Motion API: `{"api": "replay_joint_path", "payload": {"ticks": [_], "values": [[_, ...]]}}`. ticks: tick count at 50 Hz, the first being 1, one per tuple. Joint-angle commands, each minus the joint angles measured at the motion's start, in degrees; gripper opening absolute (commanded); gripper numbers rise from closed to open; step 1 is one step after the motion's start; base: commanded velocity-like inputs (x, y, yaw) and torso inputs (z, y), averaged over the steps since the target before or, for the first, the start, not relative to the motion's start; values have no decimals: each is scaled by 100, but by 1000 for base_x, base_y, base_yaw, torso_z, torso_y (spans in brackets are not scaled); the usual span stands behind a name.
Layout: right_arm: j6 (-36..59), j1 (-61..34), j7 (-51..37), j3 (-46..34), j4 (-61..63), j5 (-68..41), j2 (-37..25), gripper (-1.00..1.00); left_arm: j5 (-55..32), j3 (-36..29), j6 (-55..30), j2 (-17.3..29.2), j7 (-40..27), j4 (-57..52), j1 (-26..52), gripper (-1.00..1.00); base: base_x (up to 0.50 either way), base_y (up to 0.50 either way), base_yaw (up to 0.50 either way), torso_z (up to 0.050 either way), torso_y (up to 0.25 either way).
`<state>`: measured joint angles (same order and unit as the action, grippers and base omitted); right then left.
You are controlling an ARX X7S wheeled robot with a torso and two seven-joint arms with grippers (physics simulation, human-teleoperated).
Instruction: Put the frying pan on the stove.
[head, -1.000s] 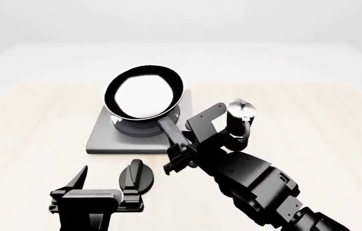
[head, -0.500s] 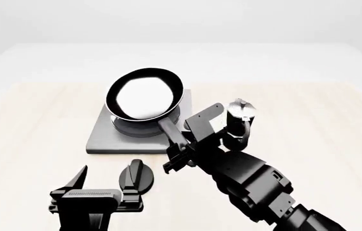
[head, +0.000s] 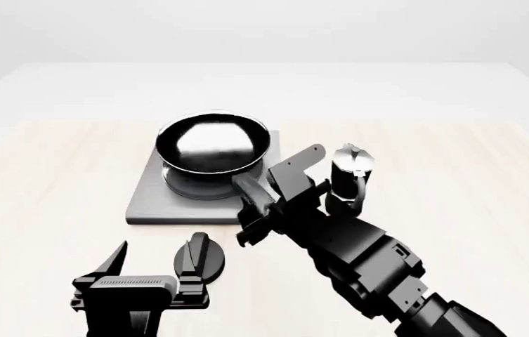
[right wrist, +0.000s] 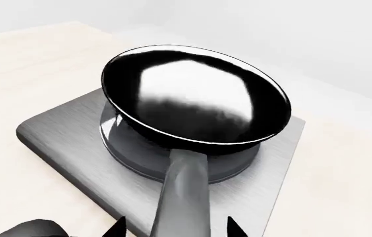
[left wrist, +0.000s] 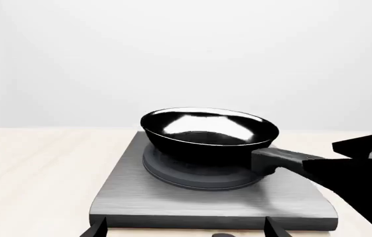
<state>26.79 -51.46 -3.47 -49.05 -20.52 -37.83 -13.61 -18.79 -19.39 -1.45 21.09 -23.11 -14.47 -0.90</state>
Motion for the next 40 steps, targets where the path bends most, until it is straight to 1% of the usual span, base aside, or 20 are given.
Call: {"api": "replay_joint_path", "payload": {"ticks": [1, 13, 19, 24, 25, 28, 30, 33, 35, 36, 40], "values": [[-11, -100, -77, 119, 98, 166, 22, 100, -12, -9, 8, 13, -10, -4, -3, 100, 0, 0, 0, 0, 0], [53, -96, -128, 156, 274, 88, -41, 100, -34, -12, -3, 35, -31, -46, -8, 100, 0, 0, 0, 0, 0], [-93, 157, -359, 359, 679, -32, -207, 100, -57, 11, -15, 67, -53, -111, -23, 100, 0, 0, 0, 0, 0], [-464, 513, -703, 577, 1254, -2, -438, 100, -82, 43, -47, 110, -94, -233, -53, 100, 0, 0, 0, 0, 0], [-454, 599, -872, 593, 1489, 30, -514, 100, -77, 44, -53, 119, -105, -262, -61, 100, 0, 0, 0, 0, 0], [-550, 702, -964, 612, 1716, 85, -613, 100, -54, 41, -64, 141, -129, -323, -79, 100, 0, 0, 0, 0, 0], [-603, 883, -1266, 747, 2107, 65, -739, 100, -45, 52, -79, 164, -151, -381, -89, 100, 0, 0, 0, 0, 0], [-695, 988, -1465, 739, 2333, 241, -841, 100, -40, 55, -80, 181, -160, -400, -95, 100, 0, 0, 0, 0, 0], [-724, 1079, -1531, 839, 2482, 124, -877, 100, -42, 54, -82, 191, -160, -417, -103, 100, 0, 0, 0, 0, 0], [-779, 1159, -1672, 829, 2644, 258, -955, 100, -51, 60, -94, 208, -166, -464, -116, 100, 0, 0, 0, 0, 0], [-855, 1437, -1942, 946, 3121, 221, -1128, 100, -75, 71, -107, 243, -173, -556, -141, 100, 0, 0, 0, 0, 0]]}}
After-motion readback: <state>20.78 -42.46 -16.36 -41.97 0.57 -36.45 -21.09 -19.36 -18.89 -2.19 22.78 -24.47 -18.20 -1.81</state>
